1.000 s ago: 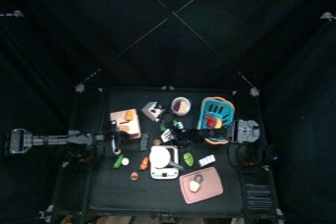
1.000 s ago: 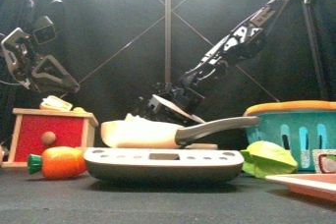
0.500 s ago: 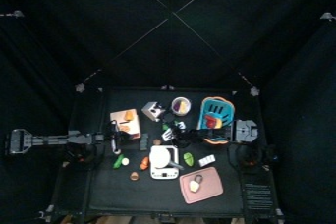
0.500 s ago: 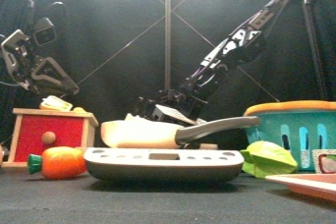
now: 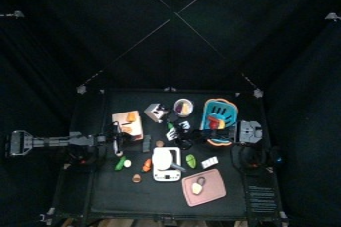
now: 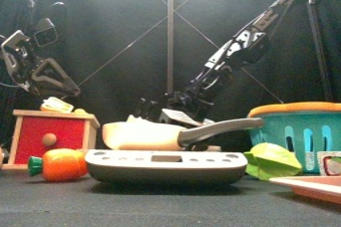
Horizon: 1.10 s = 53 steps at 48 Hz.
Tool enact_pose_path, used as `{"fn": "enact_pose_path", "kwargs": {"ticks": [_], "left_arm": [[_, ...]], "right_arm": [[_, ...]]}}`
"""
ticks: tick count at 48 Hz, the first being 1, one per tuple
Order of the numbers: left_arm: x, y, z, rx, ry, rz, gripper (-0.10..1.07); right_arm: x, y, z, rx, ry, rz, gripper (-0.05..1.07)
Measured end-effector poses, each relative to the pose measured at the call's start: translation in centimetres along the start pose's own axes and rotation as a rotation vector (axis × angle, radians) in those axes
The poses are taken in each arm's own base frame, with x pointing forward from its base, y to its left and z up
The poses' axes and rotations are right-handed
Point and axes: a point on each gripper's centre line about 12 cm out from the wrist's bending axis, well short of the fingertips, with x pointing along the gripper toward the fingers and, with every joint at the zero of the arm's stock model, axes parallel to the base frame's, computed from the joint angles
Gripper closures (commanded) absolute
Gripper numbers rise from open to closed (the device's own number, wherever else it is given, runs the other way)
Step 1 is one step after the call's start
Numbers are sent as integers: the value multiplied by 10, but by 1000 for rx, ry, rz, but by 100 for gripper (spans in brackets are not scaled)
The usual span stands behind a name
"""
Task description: Place corn husk with other corn husk
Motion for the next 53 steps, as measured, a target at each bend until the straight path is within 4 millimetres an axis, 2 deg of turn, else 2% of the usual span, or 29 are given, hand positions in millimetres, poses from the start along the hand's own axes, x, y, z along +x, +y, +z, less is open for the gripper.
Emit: {"fn": "enact_pose_path", "kwargs": {"ticks": [16,35,45,53], "left_arm": [[0,0,0,0,0,-1,48],[0,0,0,0,2,-1,48],[1,0,3,2,-4,-1,48],[1,1,3,3,-5,4,48]], "right_arm": [[-7,-5,5,-2,-15,-30,1],[-33,1,21,21,-62,-13,1],[-54,14,20,23,-76,33,1],[-68,22,11,16,-67,63,1]]}}
